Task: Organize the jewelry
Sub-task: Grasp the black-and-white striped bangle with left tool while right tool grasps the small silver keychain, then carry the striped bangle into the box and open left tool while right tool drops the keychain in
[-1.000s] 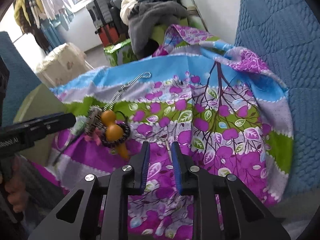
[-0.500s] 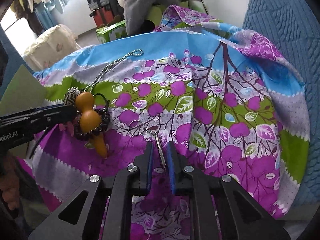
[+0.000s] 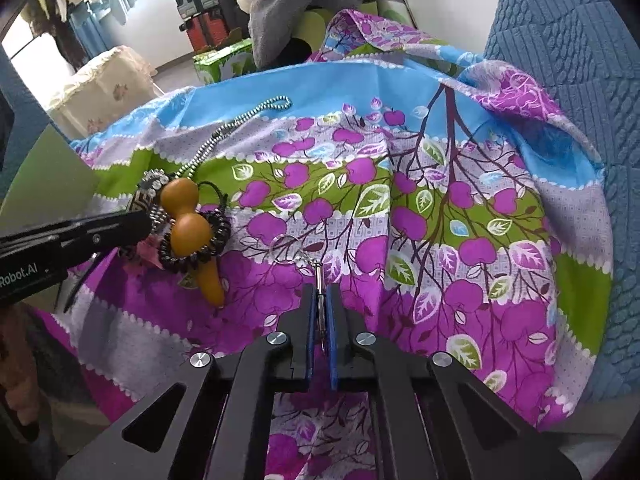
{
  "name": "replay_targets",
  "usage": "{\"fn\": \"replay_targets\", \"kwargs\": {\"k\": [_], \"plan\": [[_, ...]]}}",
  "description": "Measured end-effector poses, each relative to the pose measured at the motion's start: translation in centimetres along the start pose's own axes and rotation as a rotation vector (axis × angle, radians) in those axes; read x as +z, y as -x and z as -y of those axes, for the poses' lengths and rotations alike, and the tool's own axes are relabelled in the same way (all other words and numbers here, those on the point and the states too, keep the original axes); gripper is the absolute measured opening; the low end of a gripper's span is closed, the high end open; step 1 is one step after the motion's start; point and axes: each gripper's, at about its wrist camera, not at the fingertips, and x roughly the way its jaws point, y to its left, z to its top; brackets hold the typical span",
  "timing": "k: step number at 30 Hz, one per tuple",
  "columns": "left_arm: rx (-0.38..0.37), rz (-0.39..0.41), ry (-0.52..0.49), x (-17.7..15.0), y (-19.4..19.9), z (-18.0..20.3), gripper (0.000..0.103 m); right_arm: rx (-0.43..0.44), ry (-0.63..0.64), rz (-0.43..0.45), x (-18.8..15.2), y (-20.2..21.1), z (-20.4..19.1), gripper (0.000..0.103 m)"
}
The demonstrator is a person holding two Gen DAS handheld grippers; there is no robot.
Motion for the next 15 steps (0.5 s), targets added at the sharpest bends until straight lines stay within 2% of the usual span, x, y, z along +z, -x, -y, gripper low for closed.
{"fn": "replay_targets", "kwargs": {"k": [7, 15], "plan": [[-0.007, 0.009, 0.027, -1.4, 2.1, -0.4, 0.007, -0.003, -0.001, 0.04, -0.4, 2.2, -0.9, 0.003], [0.008, 0.041, 0.024, -2.5, 6.3, -0.1, 0.007, 0.002, -0.005, 0.082, -0.5, 5.4, -2.8, 0.003]]}}
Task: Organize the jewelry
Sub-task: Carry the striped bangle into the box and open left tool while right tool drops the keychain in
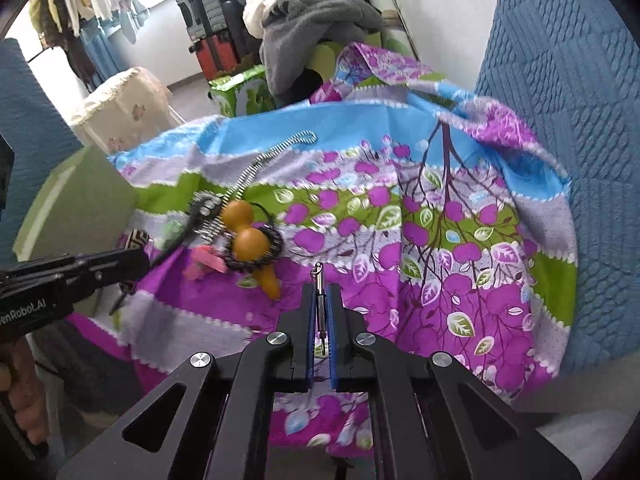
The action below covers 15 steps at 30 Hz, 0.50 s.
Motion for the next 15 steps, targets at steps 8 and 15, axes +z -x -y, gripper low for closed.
{"fn": "replay_targets", "kwargs": {"k": [8, 15], "plan": [[0.046, 0.076, -0.005, 0.5, 5.6, -0.5, 0.007, 0.027, 0.003, 0.072, 1.7, 4.4, -3.0, 0.003], [0.088, 0.16, 0.012, 2.0, 10.7, -1.5, 0.007, 0.075, 0.021, 0.141, 4.8, 8.2, -5.6, 0.003]]}}
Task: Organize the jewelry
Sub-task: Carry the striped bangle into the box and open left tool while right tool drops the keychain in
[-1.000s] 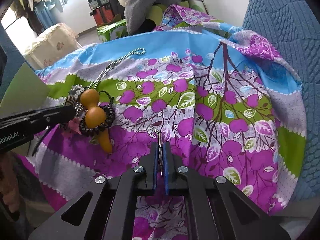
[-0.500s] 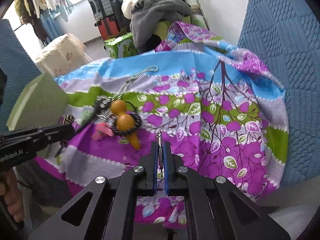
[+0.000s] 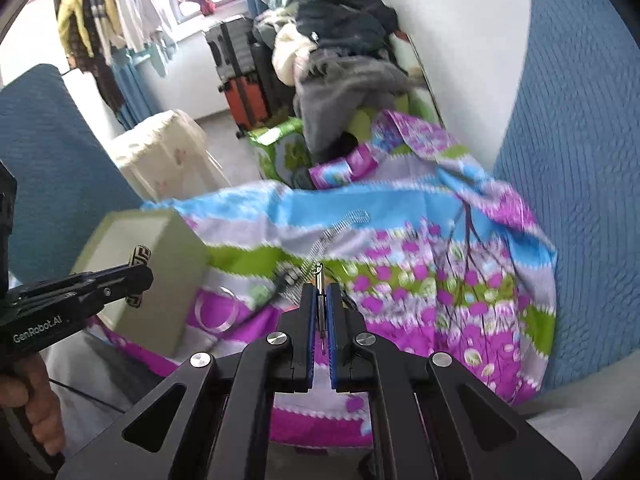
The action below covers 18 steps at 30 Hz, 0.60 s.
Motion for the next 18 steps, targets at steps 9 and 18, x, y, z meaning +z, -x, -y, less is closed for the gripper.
{"fn": "replay_targets", "kwargs": {"k": [9, 18], "plan": [[0.05, 0.129, -0.006, 3.7, 6.4, -1.6, 0.007, 0.064, 0.079, 0.095, 4.9, 3.1, -4.7, 0.003], [0.105, 0.192, 0.031, 5.2, 11.1, -4.5, 0.007, 0.134, 0.157, 0.169, 8.9, 4.6, -10.2, 0.003]]}}
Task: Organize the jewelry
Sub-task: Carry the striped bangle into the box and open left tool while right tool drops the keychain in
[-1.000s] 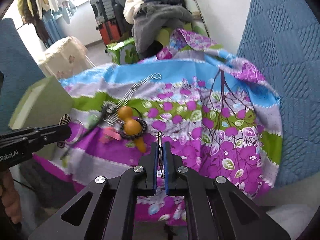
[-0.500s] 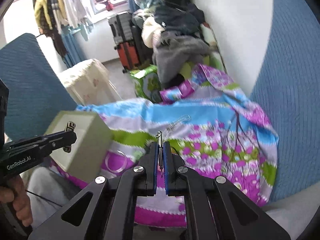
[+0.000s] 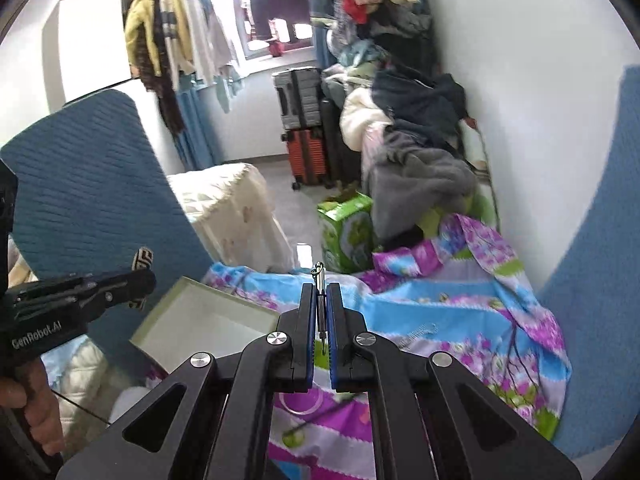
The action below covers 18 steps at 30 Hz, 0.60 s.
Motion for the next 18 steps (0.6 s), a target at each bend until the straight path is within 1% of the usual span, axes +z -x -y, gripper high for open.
{"fn": "replay_targets", "kwargs": {"k": [5, 9, 12, 18], "plan": [[0.052, 0.01, 0.044, -0.4, 0.5, -3.4, 0.007, 0.056, 0.049, -0.009, 1.2, -1.6, -3.4, 0.003], [0.09, -0.003, 0.085, -1.2, -0.1, -6.4, 0.007, 0.11, 0.074, -0.042, 1.1, -3.8, -5.9, 0.003], [0.119, -0.026, 0.112, -2.2, -1.1, -8.6, 0.007, 0.149, 0.089, -0.084, 0.4, -6.2, -7.8, 0.003], [0.145, -0.092, 0.172, -4.3, -4.1, -12.1, 0.007, 0.183, 0.115, -0.179, -1.9, -10.9, -9.9, 0.003]]}}
